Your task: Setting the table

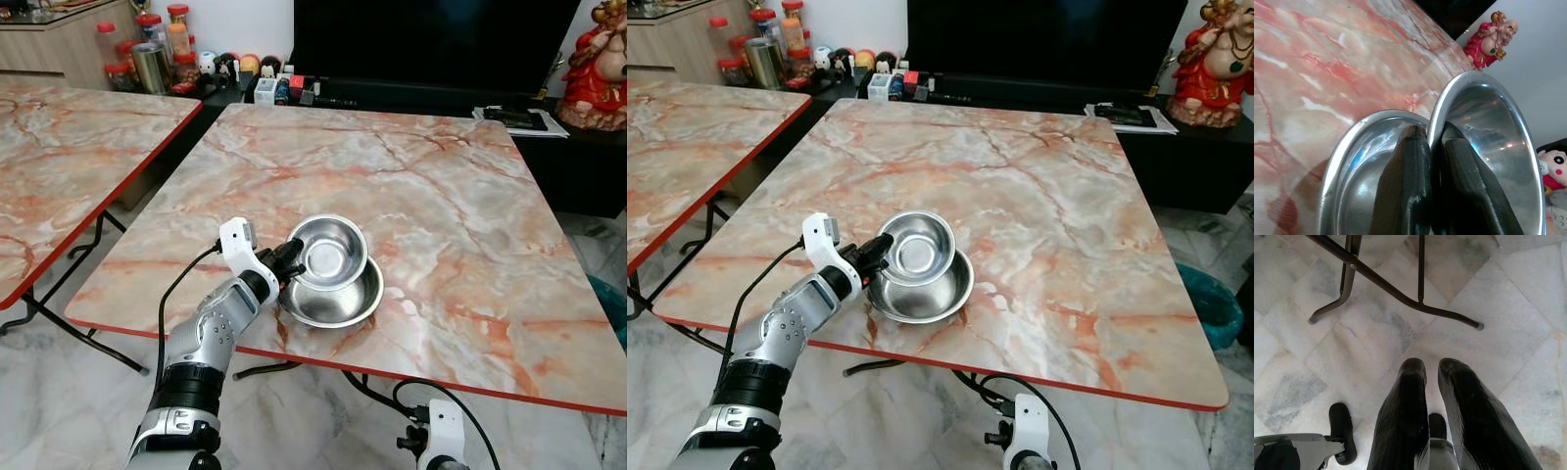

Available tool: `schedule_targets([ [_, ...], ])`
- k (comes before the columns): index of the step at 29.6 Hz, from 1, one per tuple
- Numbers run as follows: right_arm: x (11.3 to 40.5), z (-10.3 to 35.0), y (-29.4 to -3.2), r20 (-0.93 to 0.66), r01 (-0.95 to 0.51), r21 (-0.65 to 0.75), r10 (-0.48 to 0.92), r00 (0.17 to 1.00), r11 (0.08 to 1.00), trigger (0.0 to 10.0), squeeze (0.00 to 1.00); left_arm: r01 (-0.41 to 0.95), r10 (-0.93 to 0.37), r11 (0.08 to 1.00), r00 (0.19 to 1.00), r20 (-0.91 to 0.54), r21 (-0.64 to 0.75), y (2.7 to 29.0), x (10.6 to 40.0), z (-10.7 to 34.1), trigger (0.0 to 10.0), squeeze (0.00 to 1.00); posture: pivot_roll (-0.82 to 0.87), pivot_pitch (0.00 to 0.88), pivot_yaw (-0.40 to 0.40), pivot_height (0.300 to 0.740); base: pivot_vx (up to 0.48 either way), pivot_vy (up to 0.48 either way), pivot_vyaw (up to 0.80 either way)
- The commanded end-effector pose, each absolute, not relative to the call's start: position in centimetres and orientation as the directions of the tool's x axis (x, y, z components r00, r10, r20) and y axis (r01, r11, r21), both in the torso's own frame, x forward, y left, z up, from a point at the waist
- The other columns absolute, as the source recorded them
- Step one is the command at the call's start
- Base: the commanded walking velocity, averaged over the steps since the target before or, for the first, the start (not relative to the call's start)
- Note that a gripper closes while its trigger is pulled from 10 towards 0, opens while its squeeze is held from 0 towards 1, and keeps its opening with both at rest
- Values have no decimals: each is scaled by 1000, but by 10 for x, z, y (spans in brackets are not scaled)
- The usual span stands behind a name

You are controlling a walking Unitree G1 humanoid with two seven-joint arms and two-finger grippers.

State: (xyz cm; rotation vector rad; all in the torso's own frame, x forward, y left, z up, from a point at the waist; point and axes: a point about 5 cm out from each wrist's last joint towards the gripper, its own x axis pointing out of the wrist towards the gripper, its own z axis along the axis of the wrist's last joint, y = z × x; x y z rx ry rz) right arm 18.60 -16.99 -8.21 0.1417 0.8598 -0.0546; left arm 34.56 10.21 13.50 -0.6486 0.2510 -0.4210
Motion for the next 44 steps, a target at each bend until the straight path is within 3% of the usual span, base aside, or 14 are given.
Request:
schedule_targets([
  [1, 187, -81, -171, -757, 101, 96, 7, 653, 990, 10000, 0, 319, -457, 731, 885, -86, -603, 101, 347, 145, 10000, 0, 22, 0, -21, 740, 0, 0, 0],
  [8, 188, -81, -171, -757, 97, 98, 11, 653, 990, 10000, 0, 295, -476, 768, 857, -197, -569, 100, 345, 134, 10000, 0, 24, 0, -23, 740, 0, 0, 0],
  [44, 186, -82, -172, -760, 106, 99, 7, 650, 989, 10000, 0, 249, -448, 815, 843, -296, -523, 88, 350, 126, 10000, 0, 17, 0, -20, 740, 0, 0, 0],
])
